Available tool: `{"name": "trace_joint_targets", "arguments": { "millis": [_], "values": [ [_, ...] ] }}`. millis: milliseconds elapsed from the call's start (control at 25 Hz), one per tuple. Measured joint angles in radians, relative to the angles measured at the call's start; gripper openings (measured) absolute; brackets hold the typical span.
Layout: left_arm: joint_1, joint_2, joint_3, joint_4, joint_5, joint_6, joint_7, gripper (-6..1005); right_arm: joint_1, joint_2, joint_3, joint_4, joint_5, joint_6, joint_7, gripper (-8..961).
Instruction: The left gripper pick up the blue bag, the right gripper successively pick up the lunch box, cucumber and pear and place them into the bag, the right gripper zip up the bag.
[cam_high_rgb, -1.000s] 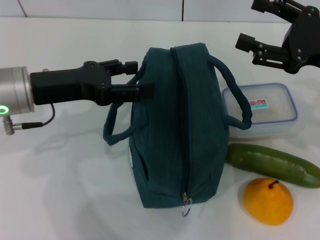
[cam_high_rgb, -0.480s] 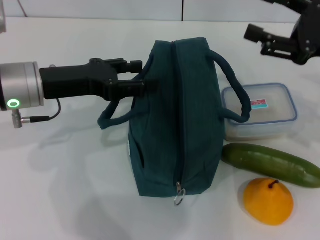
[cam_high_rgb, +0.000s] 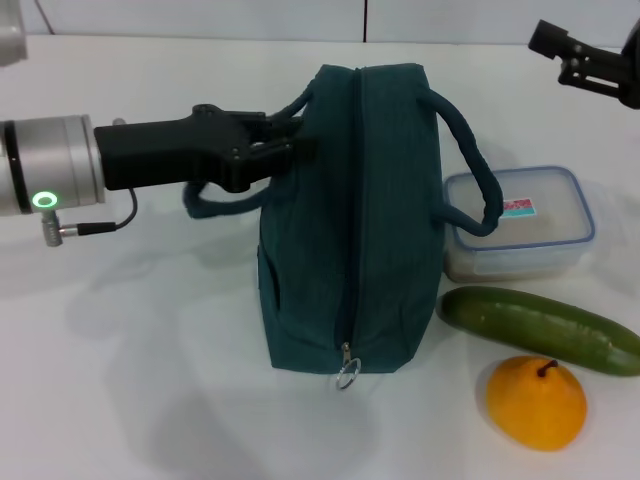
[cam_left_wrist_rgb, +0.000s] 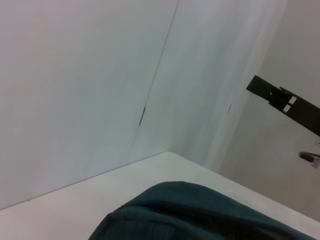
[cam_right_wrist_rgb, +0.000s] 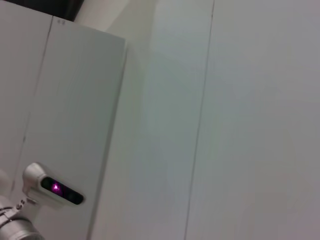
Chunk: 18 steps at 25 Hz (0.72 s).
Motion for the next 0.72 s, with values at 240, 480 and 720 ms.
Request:
{"name": "trace_joint_targets", "arguments": {
  "millis": [240,480,720],
  "values": [
    [-0.007,-0.001,0.006,-0.033,-0.012,-0.077,0.026,286,-0.012,0.008,0.017,0.028,0.005,0.006,-0.037,854],
    [-0.012,0.001,0.006,-0.045,-0.014,-0.079,0.046,88,-0.05,0.051,0.048,0.085,0.037,0.006,-0.037,854],
    [0.0,0.001,0.007,-0.043,-0.034,-0.043,0.096,35,-0.051,0.052,0.056,0.334,0.214,-0.002,-0.012,853]
  ]
}}
